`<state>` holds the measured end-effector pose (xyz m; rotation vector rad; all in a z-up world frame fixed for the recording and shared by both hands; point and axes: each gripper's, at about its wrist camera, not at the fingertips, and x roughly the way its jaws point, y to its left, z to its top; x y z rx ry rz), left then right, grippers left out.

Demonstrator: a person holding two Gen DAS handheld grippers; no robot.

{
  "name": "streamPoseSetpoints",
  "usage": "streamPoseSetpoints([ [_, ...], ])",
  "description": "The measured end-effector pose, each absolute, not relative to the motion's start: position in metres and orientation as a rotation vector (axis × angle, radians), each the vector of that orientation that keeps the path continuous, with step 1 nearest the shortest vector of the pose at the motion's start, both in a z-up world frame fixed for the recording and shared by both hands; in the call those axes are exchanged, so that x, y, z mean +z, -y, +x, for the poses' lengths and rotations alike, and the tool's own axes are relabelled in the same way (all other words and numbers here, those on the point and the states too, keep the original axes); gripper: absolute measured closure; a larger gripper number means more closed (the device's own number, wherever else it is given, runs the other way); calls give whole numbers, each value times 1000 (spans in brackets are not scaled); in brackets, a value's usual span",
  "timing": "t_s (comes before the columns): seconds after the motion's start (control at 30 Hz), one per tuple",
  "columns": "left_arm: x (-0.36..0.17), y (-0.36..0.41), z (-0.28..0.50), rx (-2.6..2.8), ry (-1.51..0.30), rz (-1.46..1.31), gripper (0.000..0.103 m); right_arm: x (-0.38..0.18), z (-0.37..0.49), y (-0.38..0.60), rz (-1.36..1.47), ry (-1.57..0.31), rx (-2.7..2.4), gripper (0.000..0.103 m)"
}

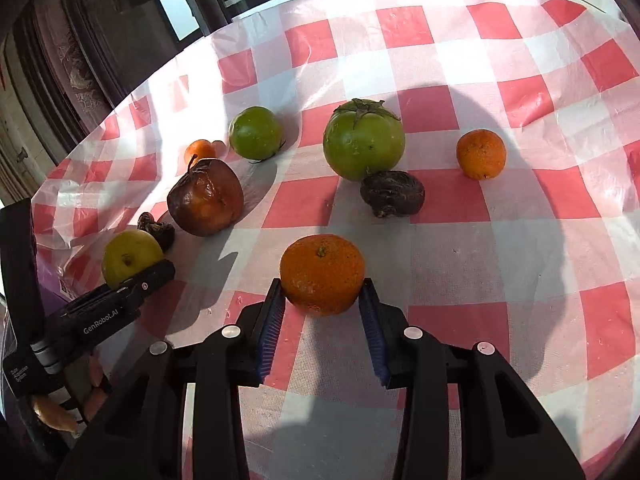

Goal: Organize fruits
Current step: 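Grasp the yellow-green pear with the left tool while the right tool grasps an orange, then carry the pear and orange into the white box and open both tools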

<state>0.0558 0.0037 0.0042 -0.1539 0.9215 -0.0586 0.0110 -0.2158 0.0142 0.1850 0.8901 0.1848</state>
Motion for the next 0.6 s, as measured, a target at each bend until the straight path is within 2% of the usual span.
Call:
streamPoseSetpoints([
  [0.13,8,-9,19,-104,-908,-240,39,14,-21,216,187,-884,194,64],
  [0.6,47,1,-98,-160,-756,-80,39,16,-87,191,169,-854,264,64],
])
